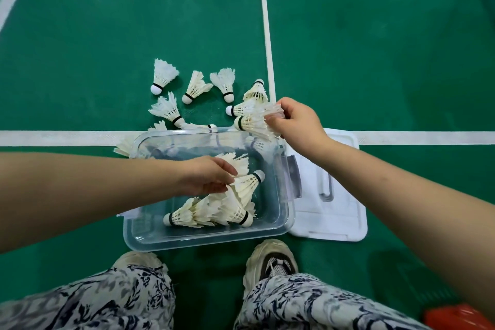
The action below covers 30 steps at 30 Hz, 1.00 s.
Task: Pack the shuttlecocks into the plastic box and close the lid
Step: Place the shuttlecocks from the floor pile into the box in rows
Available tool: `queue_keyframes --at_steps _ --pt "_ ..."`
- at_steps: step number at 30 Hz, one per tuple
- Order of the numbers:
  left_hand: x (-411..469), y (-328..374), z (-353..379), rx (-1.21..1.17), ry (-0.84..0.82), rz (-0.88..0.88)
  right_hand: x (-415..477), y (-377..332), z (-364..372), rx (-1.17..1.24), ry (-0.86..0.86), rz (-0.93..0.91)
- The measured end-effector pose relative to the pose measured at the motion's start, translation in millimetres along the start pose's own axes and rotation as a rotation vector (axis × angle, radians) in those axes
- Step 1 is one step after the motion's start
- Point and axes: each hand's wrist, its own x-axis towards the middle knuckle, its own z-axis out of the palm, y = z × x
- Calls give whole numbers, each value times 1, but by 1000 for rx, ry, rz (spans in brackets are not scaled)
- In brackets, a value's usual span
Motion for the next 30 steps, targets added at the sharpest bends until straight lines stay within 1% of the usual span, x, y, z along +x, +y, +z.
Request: queue_keyframes --at_steps 2,5,7,9,12,15,18,23,25,28,30 --pt "5 0 1 89 4 3 -1 1 0 3 -7 -1" --pt "13 2 1 308 63 68 -2 3 0 4 -21 -2" --pt "17 3 4 411 110 101 -2 4 0 9 -27 -1" --pt "19 3 8 484 136 134 -3 4 -1 9 -29 -1" --pt "13 4 11 573 132 165 -4 6 -3 2 -27 4" --pt "4 5 8 617 132 197 -4 11 -3 -11 -22 13" --pt "-4 6 0 606 154 187 -5 15 -3 2 -25 23" --pt "-18 13 -16 511 167 188 -7 16 -2 2 -32 35" --pt "-25 17 -21 419 160 206 -7 16 -3 -5 -33 33" --pt "-35 23 -20 204 150 240 -6 18 -2 -17 -30 32" --pt "-36 23 -12 140 163 277 -6 17 -2 -13 -24 31"
